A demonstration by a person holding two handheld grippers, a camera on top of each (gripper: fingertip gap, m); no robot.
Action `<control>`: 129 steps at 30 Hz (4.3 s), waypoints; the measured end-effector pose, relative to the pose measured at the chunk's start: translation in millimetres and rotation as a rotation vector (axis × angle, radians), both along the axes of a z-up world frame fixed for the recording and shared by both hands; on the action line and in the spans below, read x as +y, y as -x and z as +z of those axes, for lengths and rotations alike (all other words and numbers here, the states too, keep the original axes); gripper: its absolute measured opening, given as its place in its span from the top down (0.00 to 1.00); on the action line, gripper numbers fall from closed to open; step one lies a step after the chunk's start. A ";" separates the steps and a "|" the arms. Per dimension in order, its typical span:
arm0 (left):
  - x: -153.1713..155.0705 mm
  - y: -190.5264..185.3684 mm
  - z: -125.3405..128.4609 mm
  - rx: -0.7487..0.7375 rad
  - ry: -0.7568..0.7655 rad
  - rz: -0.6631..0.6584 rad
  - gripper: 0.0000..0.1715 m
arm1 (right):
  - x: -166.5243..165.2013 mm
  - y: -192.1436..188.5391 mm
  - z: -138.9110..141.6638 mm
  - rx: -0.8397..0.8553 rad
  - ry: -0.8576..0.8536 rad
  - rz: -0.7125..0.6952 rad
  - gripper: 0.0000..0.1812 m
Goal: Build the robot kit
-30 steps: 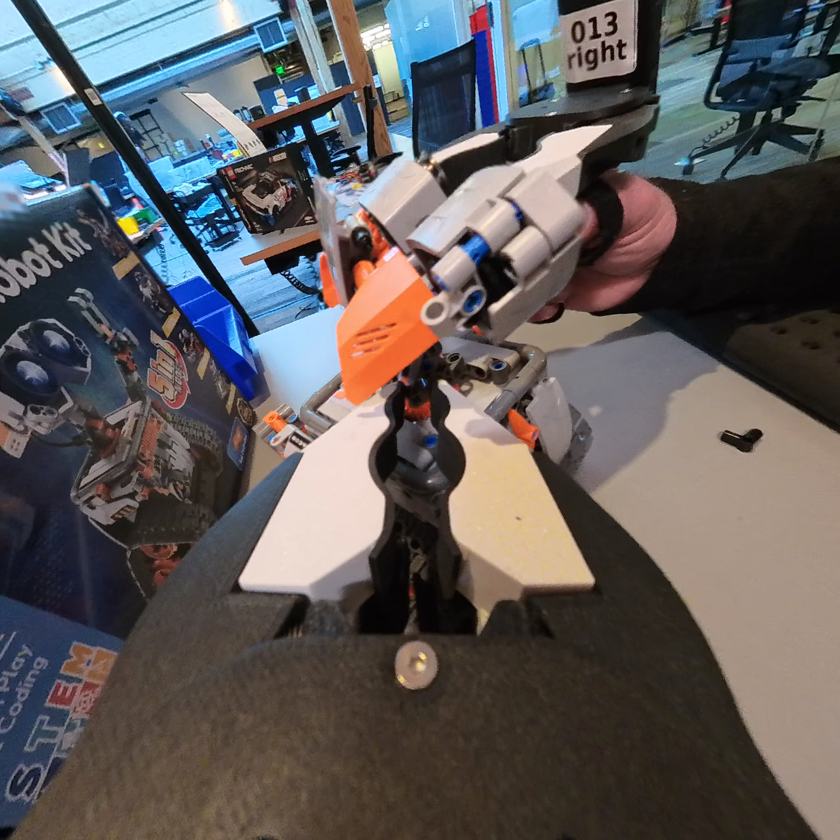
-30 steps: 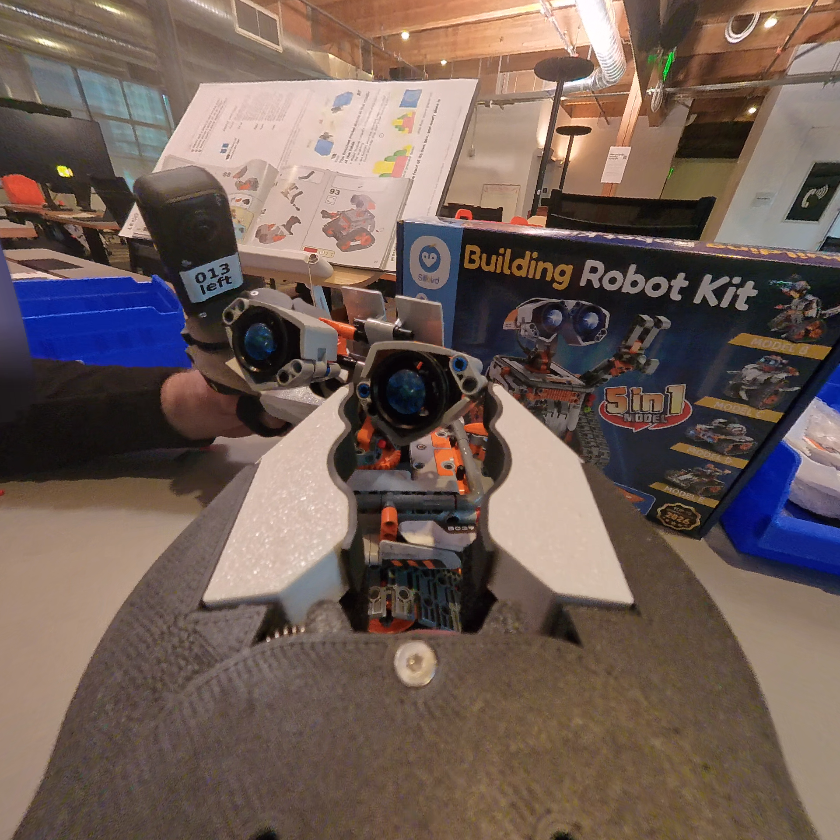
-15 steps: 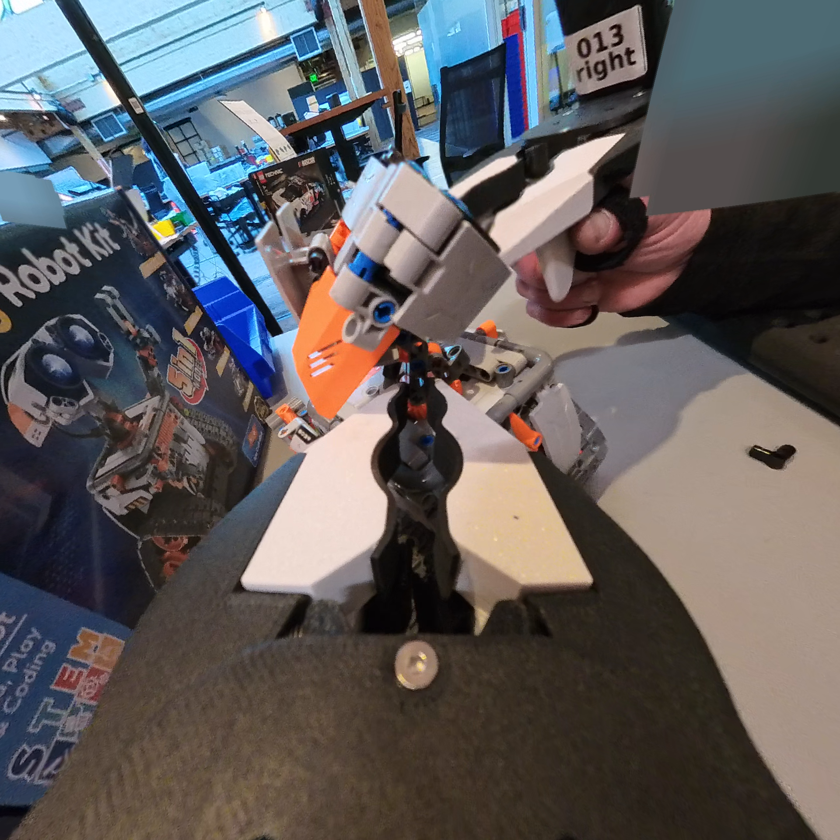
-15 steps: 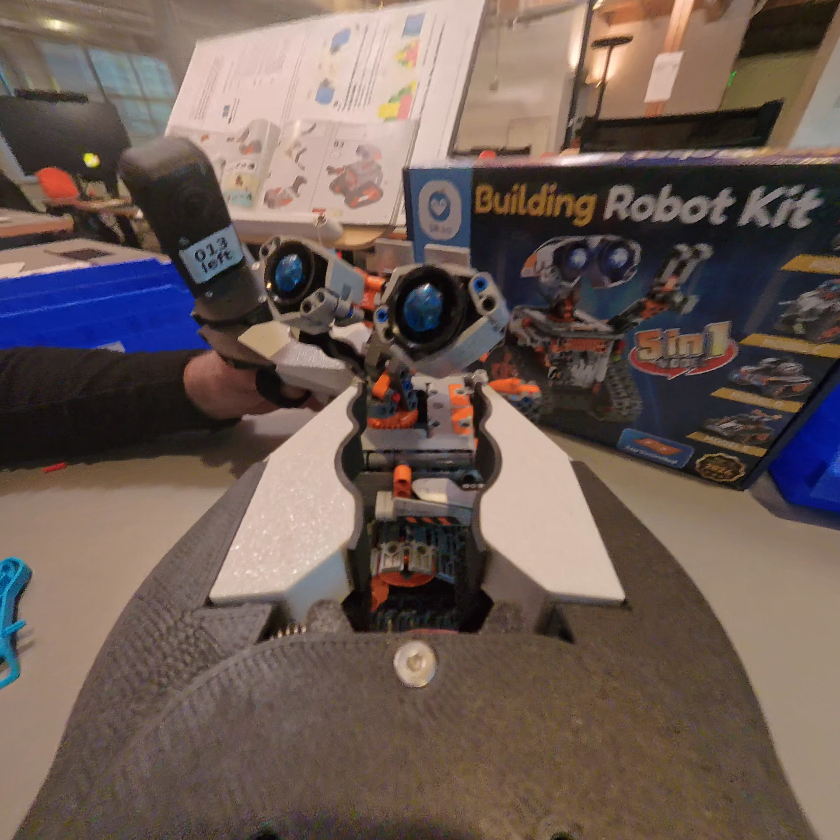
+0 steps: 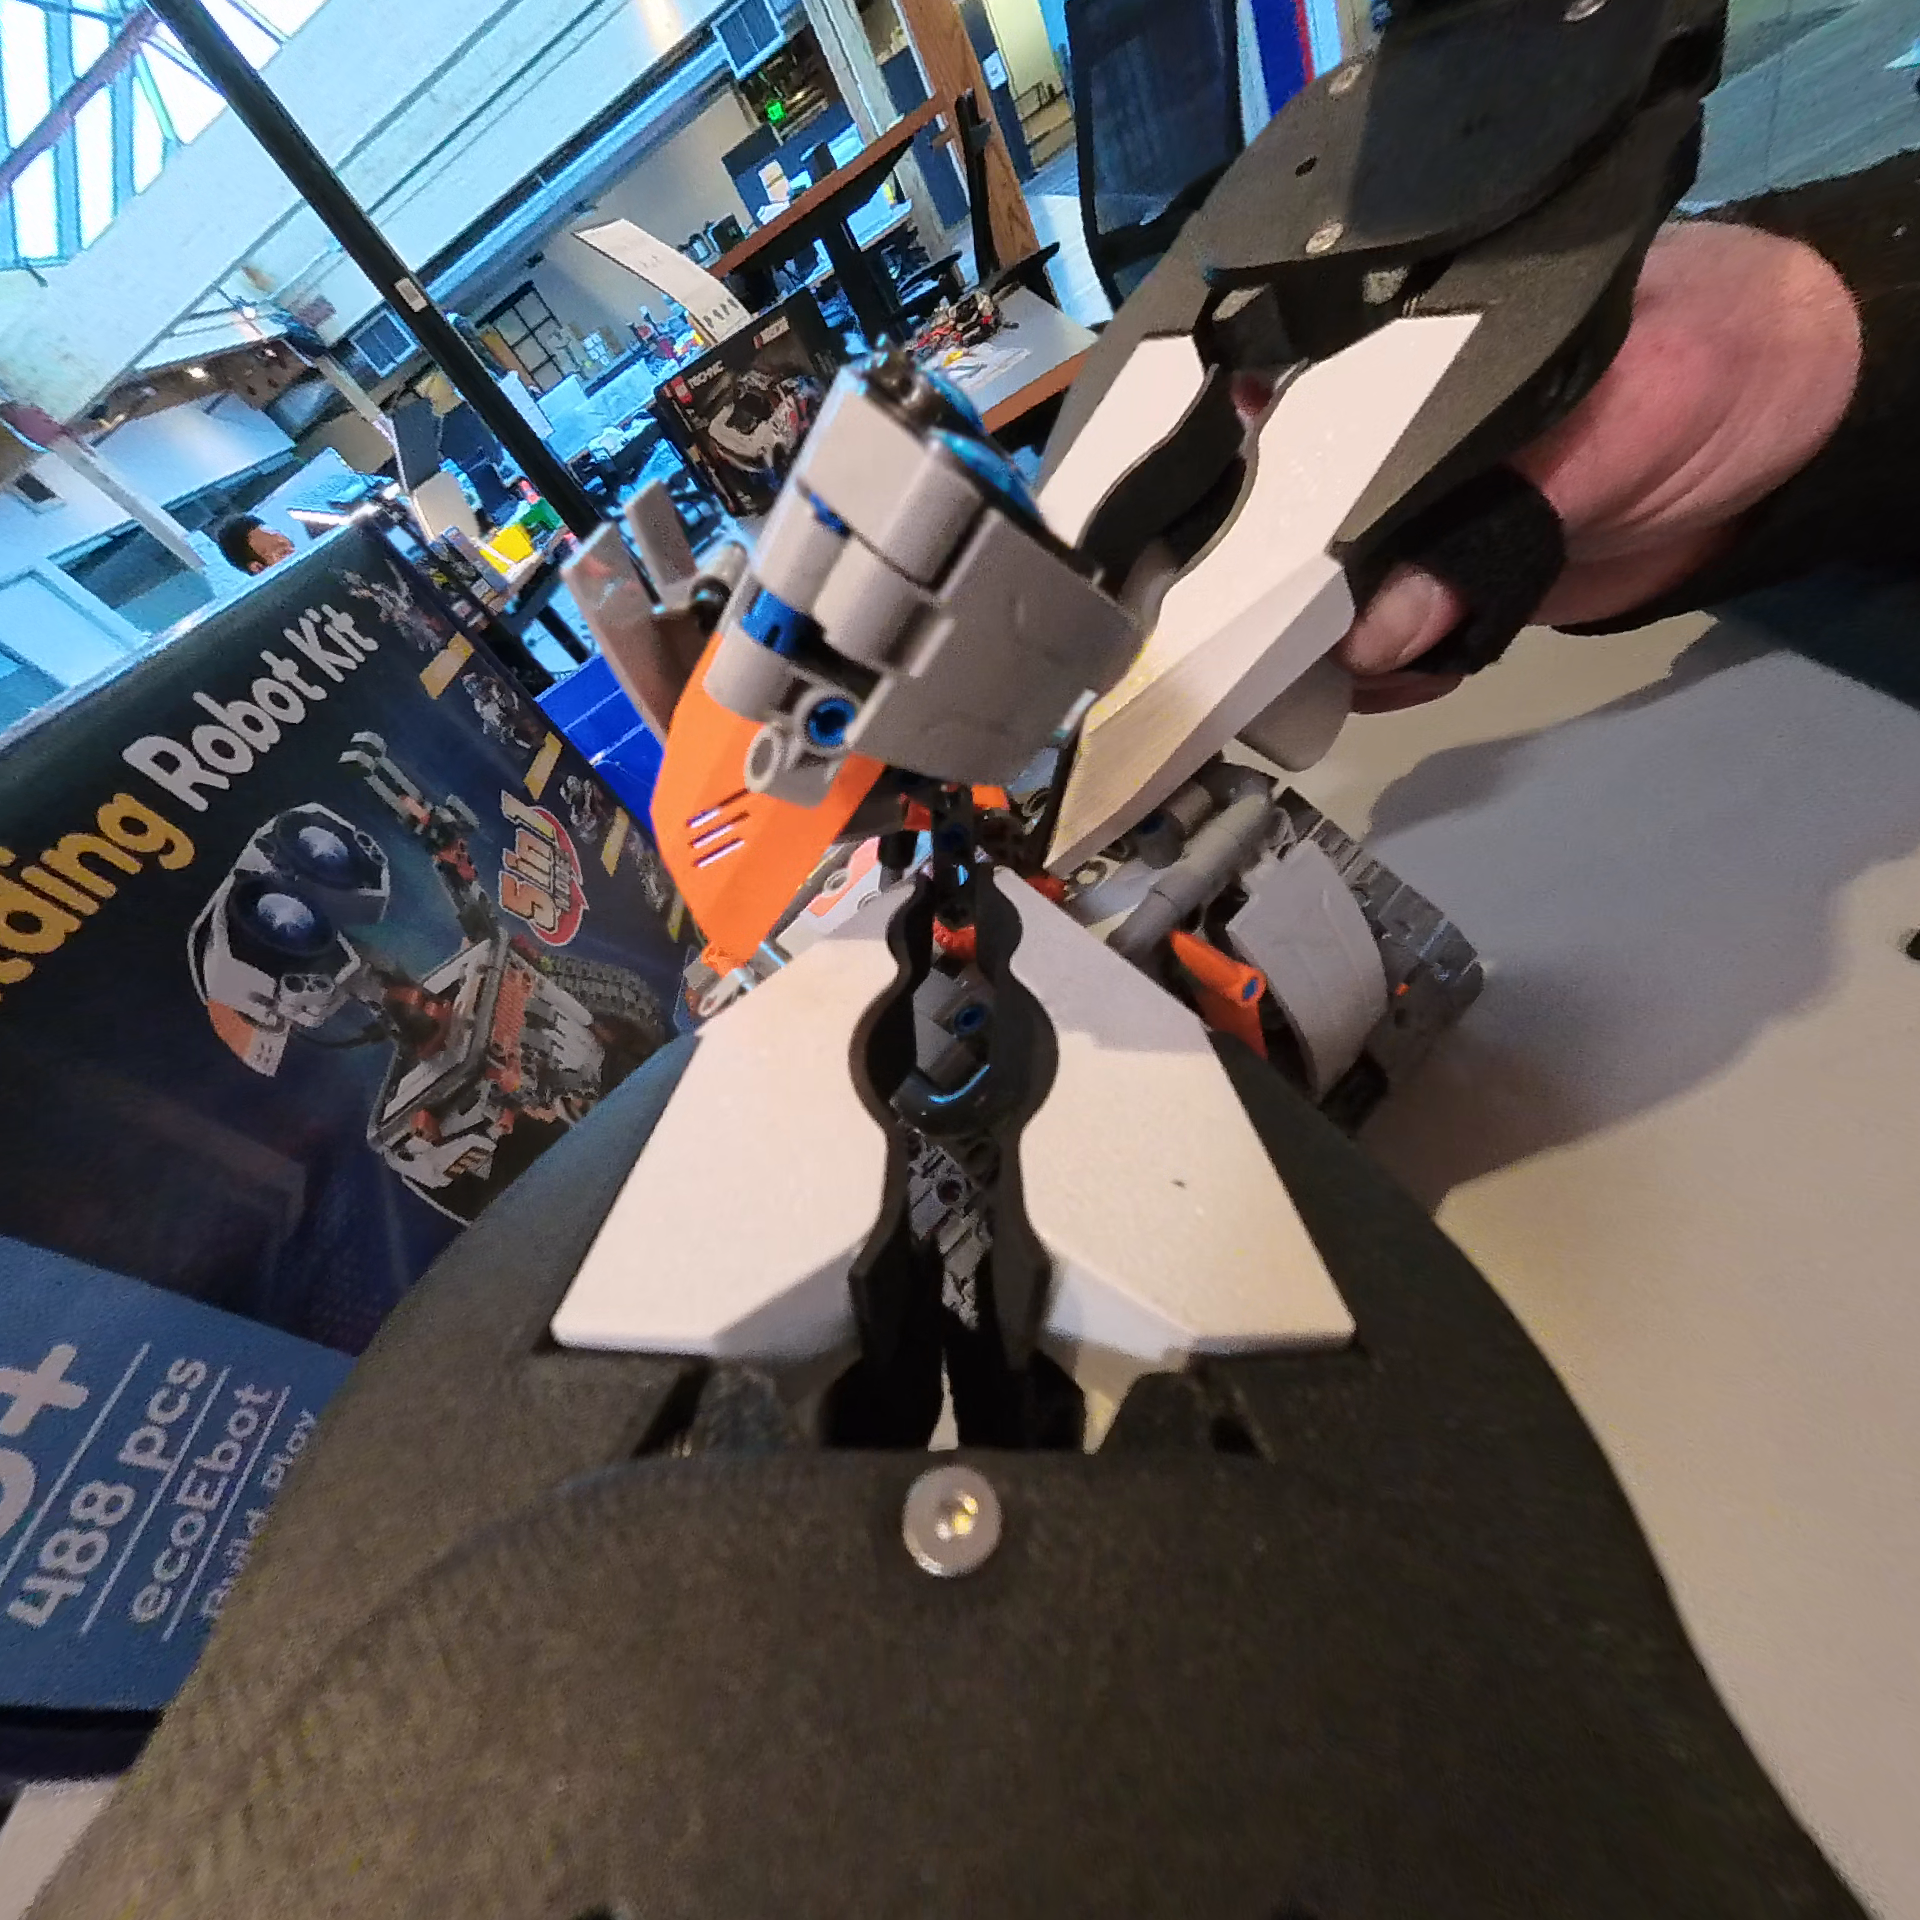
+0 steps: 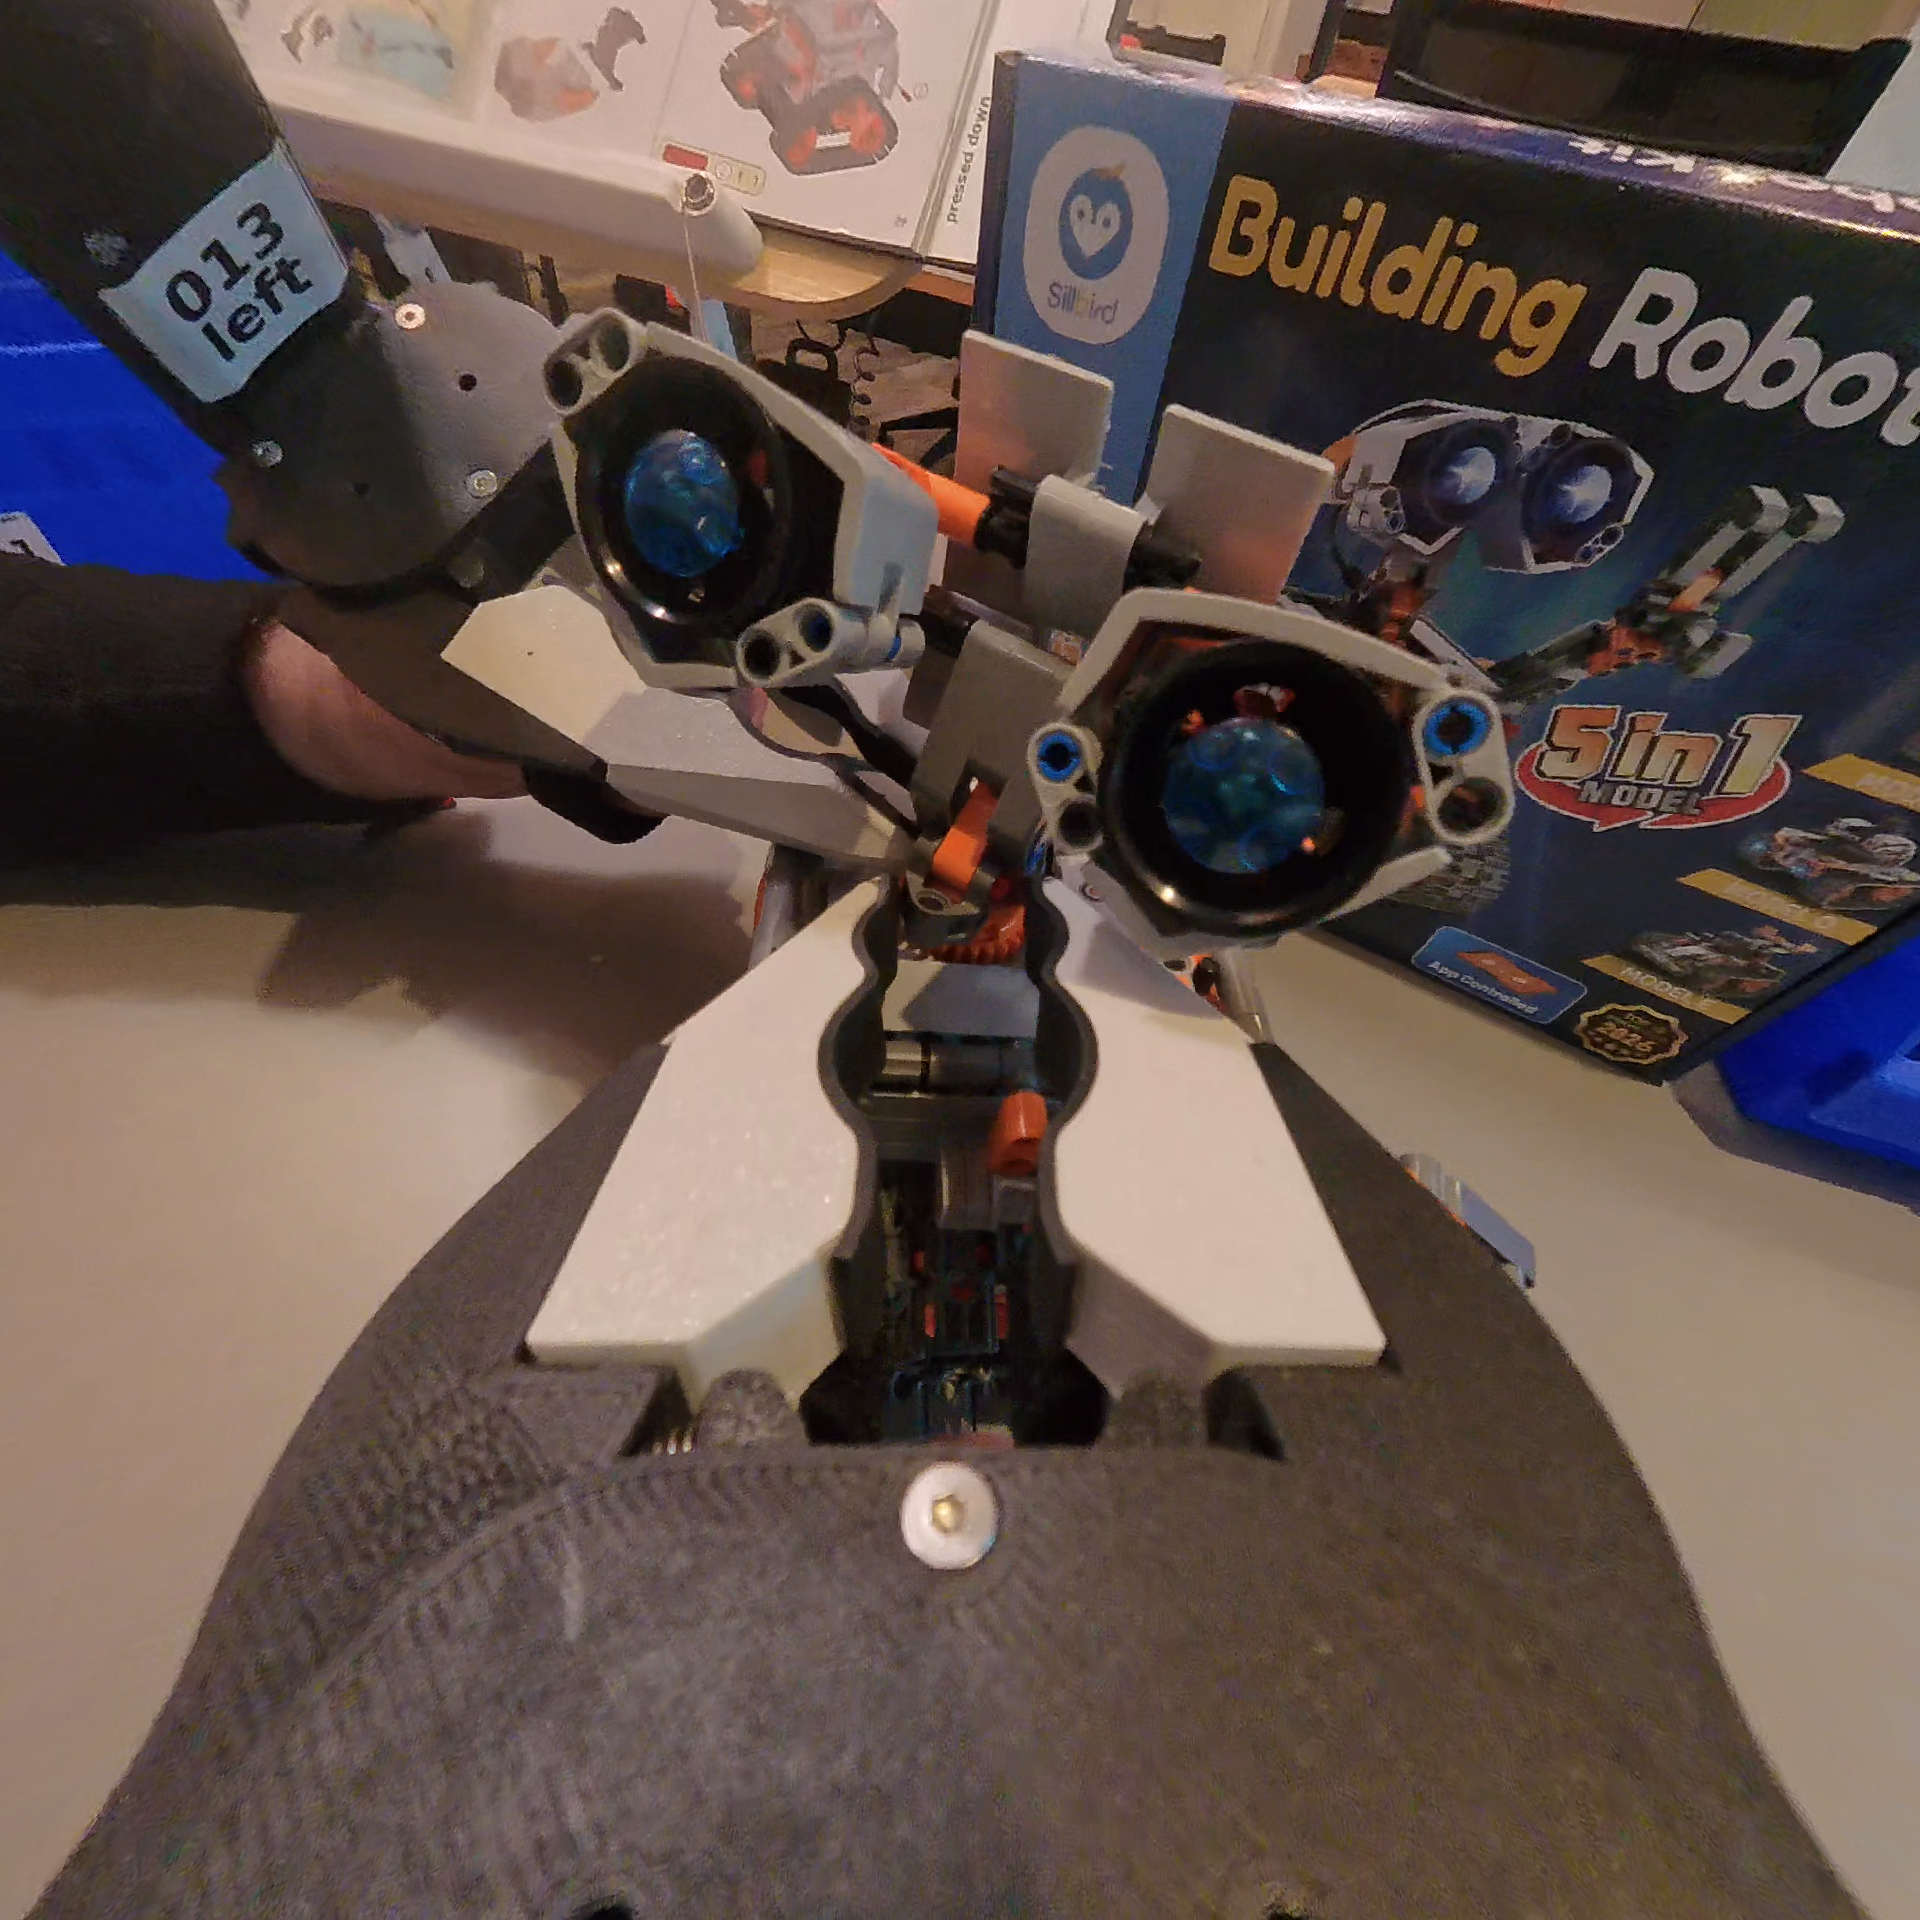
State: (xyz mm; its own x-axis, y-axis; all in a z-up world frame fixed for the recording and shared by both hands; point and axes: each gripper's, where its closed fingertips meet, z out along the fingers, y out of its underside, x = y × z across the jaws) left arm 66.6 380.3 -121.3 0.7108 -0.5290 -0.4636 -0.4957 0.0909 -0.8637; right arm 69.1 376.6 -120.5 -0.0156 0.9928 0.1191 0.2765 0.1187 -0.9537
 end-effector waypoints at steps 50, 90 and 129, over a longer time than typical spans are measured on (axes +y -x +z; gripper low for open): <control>2.8 20.5 -5.7 -0.481 0.206 0.085 0.88 | 9.6 -1.7 -8.0 -0.221 0.216 0.254 0.92; 9.5 -64.4 -4.3 -0.232 0.333 -0.249 0.86 | 10.9 -64.4 -8.5 -0.430 0.242 0.531 0.92; 3.9 -60.1 -8.3 -0.280 0.329 -0.231 0.86 | 31.6 -92.6 -12.4 -0.074 0.330 0.101 0.65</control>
